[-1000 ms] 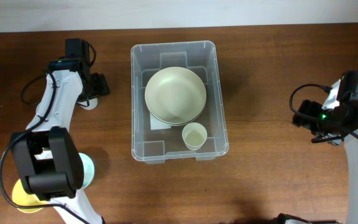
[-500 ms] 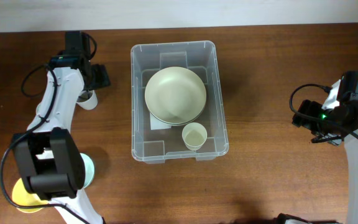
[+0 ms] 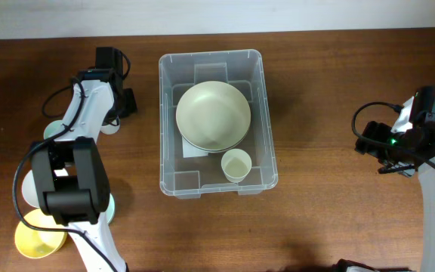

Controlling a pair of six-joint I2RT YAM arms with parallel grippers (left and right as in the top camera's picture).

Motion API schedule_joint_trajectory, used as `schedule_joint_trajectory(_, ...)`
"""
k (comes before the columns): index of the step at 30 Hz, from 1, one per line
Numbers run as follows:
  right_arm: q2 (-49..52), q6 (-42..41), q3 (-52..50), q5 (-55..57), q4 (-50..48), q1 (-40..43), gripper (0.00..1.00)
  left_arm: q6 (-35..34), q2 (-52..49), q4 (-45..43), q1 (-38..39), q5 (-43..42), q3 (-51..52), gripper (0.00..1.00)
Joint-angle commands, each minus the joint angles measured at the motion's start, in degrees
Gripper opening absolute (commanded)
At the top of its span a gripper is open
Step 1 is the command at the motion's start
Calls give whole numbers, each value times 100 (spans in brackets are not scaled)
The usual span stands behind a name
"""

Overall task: Pack container
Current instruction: 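Carry the grey cup with the left gripper and drop it into the cream cup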

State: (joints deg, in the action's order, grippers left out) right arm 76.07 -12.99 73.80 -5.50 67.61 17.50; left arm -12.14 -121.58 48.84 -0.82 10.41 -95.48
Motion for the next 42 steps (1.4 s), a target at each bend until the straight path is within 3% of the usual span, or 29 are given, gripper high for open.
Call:
schedule_joint_trajectory(1, -33, 59, -26, -7, 4, 11, 78, 24, 0, 66, 9, -55, -103, 1)
schedule_joint_trajectory(8, -33, 79, -26, 17, 4, 15, 78, 26, 323, 1508, 476, -52, -1419, 1)
schedule_joint_trajectory(14, -33, 79, -26, 17, 2, 15, 78, -22, 1298, 2415, 1585, -90, -2496, 0)
schedule_joint_trajectory(22, -33, 79, -26, 15, 7, 15, 78, -841, 1582, 2839, 3279, -2017, -2275, 1)
schedule_joint_trajectory(32, -33, 76, -26, 13, 39, 15, 78, -1095, 1137, 2824, 4658, -2028, -1784, 1)
schedule_joint_trajectory(42, -33, 76, -26, 13, 50, 15, 78, -1097, 802, 2957, 4791, -1740, -1784, 1)
